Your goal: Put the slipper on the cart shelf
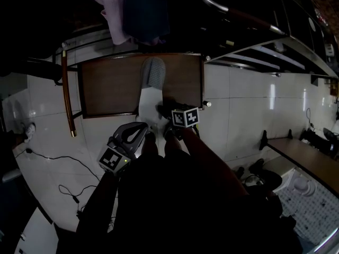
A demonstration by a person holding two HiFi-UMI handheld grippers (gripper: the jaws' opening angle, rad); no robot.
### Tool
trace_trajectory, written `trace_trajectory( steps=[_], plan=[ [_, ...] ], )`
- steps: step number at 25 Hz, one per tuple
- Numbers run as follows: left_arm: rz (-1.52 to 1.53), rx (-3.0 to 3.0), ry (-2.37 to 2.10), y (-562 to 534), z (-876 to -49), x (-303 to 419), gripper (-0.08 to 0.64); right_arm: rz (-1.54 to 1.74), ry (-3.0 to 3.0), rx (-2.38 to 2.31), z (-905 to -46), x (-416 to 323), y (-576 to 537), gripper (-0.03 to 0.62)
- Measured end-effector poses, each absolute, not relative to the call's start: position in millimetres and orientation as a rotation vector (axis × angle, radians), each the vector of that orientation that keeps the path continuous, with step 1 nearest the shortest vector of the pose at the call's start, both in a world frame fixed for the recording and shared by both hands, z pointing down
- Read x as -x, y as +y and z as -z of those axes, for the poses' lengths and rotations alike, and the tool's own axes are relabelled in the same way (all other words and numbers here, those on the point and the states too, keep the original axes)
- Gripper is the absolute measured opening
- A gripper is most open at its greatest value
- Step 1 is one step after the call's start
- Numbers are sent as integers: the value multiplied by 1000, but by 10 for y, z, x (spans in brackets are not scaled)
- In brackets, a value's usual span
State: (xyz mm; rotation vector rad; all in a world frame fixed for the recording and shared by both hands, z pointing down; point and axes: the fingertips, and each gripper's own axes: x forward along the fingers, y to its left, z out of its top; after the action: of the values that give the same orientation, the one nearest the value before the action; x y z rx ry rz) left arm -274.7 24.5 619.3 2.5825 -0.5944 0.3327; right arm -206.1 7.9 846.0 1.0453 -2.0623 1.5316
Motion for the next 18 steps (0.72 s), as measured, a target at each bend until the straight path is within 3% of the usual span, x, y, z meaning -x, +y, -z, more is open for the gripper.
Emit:
trace_trajectory(
  steps=[12,18],
  plan=[
    [-331,-2557,-609,192,-6222,2789,8,-1735,-2023,-834,-8525,2395,38,187],
    [-335,-2552,-619,189,-6229,2848,8,-1828,-2018,-847,-8484,2405,7,78]
  ],
)
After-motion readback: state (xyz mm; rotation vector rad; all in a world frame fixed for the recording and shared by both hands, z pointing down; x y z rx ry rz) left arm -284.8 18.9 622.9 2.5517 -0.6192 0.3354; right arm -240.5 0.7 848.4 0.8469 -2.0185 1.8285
